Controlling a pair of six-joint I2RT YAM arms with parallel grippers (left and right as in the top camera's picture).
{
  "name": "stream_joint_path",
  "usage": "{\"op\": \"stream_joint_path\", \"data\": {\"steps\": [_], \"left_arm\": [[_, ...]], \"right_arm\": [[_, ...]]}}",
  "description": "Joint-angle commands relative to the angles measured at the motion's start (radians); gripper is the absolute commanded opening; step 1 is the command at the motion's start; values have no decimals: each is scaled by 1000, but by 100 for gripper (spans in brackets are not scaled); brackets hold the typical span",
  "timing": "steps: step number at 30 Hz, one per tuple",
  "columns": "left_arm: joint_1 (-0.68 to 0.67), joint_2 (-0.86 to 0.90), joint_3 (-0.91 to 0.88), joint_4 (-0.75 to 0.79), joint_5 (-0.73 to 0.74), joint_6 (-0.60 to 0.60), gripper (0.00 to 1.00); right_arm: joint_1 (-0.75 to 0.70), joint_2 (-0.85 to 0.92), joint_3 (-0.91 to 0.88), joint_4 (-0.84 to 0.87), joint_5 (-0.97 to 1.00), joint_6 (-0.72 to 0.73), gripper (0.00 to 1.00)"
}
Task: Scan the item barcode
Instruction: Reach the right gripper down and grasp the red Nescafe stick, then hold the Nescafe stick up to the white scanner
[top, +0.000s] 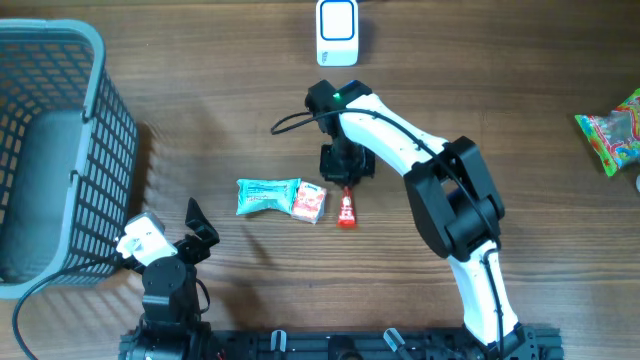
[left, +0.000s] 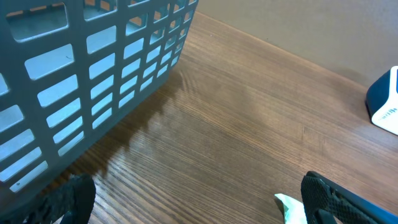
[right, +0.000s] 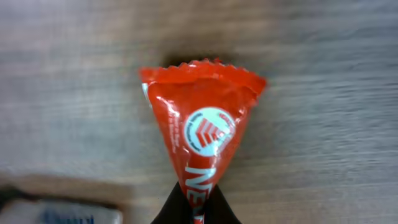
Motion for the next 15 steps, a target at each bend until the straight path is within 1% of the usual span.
{"op": "stream_joint_path", "data": {"steps": [1,2,3,4,6,7,8,9,11,12,14,15], "left_arm": [[-5,-5,-4,3,-14,-2,100],[-5,-5,-4,3,-14,-2,100],[-5,-5,-4,3,-14,-2,100],[-5,-5,-4,3,-14,-2,100],[-5,-5,-4,3,-14,-2,100],[-5,-5,-4,3,-14,-2,100],[-5,-5,-4,3,-14,-2,100],[-5,-5,-4,3,-14,-2,100],[-5,-5,-4,3,-14,-2,100],[-5,-5,-4,3,-14,-2,100],[-5,-5,-4,3,-14,-2,100],[-5,-5,-4,3,-14,-2,100]], "right_arm": [[-9,61,-32,3,-432,-361,5],[-23,61,-16,-1,-594,-443,4],[-42,60,1,-6,-805,-505,4],[-60,58,5,-9,-980,-515,4],[-89,58,5,-13,-1226,-507,4],[-114,58,5,-12,-1328,-423,4],[-131,58,5,-12,-1345,-328,4],[-145,58,5,-1,-1353,-304,4],[-153,58,5,82,-1522,-311,4],[-153,58,5,116,-1522,-249,4],[-153,58,5,298,-1522,-106,4],[-153,58,5,345,-1522,-50,4]]}}
